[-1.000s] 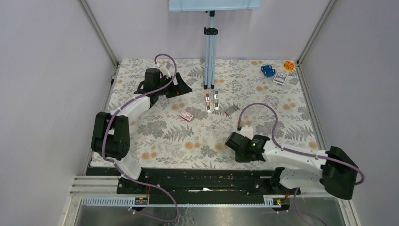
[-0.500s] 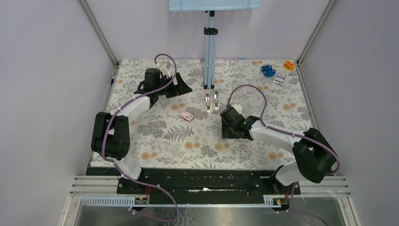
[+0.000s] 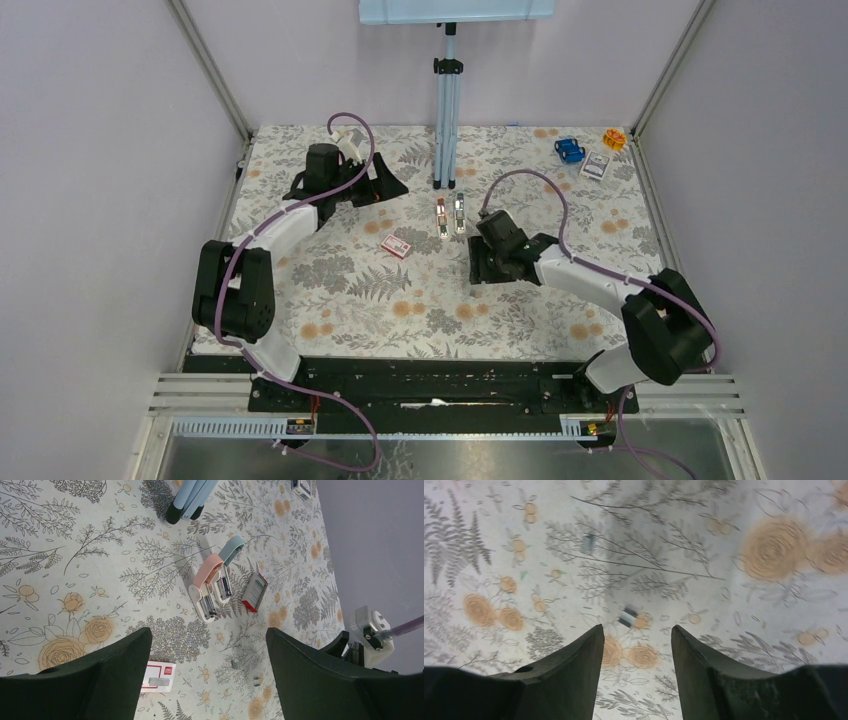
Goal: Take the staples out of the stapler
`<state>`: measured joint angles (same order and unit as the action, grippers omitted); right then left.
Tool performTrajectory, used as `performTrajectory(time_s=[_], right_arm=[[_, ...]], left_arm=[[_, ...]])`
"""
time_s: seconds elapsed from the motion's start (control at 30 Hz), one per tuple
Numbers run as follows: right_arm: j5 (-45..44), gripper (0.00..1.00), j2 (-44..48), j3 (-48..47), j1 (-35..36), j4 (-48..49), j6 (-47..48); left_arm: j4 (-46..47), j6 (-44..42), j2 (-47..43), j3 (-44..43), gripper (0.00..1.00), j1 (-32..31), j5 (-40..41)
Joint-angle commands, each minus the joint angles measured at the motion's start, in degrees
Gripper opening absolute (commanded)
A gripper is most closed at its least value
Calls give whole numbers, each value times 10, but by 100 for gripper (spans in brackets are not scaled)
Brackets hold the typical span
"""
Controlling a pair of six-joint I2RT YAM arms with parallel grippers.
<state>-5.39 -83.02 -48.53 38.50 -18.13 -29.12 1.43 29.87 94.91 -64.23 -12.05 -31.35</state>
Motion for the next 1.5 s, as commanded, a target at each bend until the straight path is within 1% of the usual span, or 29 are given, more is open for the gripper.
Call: performTrajectory(time_s=[0.0, 0.1, 0.2, 0.27, 0.33, 0.43, 0.57, 0.73, 0.9, 1.13, 1.3, 1.47], right_arm=[[74, 59, -42, -68, -1, -5, 67], [61, 60, -55, -83, -1, -13, 79], [-6, 64, -62, -109, -6, -30, 62], [-29, 65, -78, -136, -23, -46, 47], [-32, 64, -102, -168, -43, -57, 42], [-34, 60, -136, -214, -49, -75, 54], [-56, 60, -162, -235, -56, -86, 63], [-62, 63, -182, -251, -94, -72, 80], [-74, 61, -246, -333, -114, -82, 111], [-76, 62, -348, -432, -140, -114, 131], [-72, 62, -381, -435, -153, -119, 131], [-45, 61, -382, -407, -155, -115, 131]], left_arm=[[22, -8, -26, -9, 88, 3, -13], [20, -11, -29, -10, 88, 3, -12], [18, -13, -31, -11, 88, 3, -11], [18, -13, -32, -11, 88, 3, -11], [18, -12, -32, -11, 88, 3, -12], [17, -13, -35, -10, 88, 3, -10], [11, -18, -39, -10, 88, 3, -4], [14, -13, -39, -10, 88, 2, -10], [17, -12, -40, -9, 88, 2, -13], [16, -16, -45, -8, 88, 2, -11], [16, -15, -43, -7, 88, 1, -13], [17, -15, -42, -7, 88, -3, -13]])
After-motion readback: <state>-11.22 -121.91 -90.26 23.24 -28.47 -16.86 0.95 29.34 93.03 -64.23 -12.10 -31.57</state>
